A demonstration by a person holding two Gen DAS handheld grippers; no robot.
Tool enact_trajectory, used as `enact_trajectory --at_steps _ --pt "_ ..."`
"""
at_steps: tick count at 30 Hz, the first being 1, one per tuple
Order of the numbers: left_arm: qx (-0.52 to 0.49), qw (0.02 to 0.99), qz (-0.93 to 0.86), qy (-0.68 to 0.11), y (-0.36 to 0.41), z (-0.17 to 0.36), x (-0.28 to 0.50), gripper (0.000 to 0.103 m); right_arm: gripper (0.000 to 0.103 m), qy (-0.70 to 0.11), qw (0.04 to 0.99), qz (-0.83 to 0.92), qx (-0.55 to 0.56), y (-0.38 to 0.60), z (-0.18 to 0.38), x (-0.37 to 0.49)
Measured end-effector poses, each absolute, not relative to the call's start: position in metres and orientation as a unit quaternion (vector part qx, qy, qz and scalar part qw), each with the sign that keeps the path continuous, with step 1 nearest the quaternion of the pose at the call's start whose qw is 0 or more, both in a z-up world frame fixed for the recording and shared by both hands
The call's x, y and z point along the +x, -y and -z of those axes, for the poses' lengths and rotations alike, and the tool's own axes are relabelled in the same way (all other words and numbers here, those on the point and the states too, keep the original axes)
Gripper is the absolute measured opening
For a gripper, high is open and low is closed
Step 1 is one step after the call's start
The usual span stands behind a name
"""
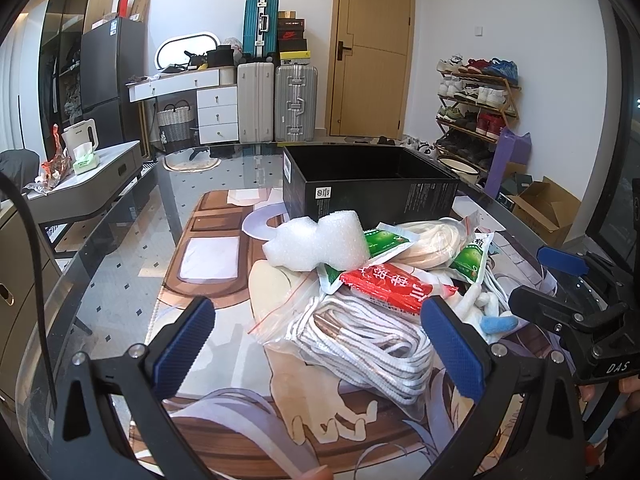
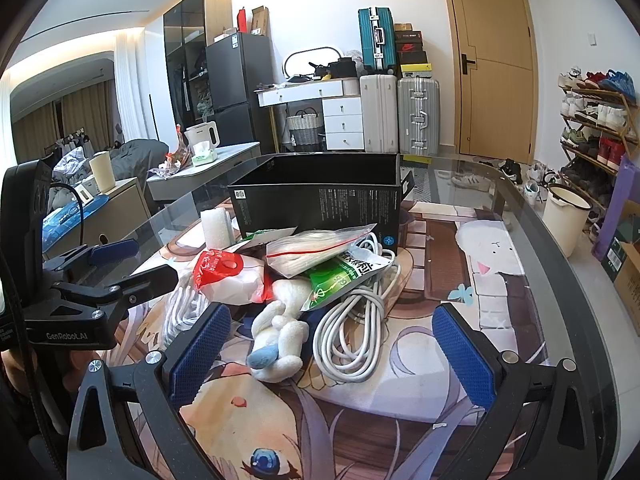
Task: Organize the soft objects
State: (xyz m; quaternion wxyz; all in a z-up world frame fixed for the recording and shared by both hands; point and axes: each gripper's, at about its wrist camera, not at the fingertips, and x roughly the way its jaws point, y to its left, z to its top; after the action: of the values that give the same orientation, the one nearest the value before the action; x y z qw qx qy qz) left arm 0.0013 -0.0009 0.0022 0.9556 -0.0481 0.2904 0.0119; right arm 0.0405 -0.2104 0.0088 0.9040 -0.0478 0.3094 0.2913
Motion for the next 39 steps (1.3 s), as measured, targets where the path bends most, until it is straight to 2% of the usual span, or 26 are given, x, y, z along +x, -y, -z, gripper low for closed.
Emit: enact_trajectory --at_steps 30,39 --pt "-0.063 0.962 -0.007 -0.267 -0.007 -0.016 0.006 0.103 0.102 -0.319 0.906 -0.272 -0.051 0.217 -0.013 0.048" --pt "-0.064 0.963 -0.011 -0.260 -0.015 -0.018 0.011 0.103 0.102 -0.363 0.898 -0.235 -0.075 0.218 -0.007 0.071"
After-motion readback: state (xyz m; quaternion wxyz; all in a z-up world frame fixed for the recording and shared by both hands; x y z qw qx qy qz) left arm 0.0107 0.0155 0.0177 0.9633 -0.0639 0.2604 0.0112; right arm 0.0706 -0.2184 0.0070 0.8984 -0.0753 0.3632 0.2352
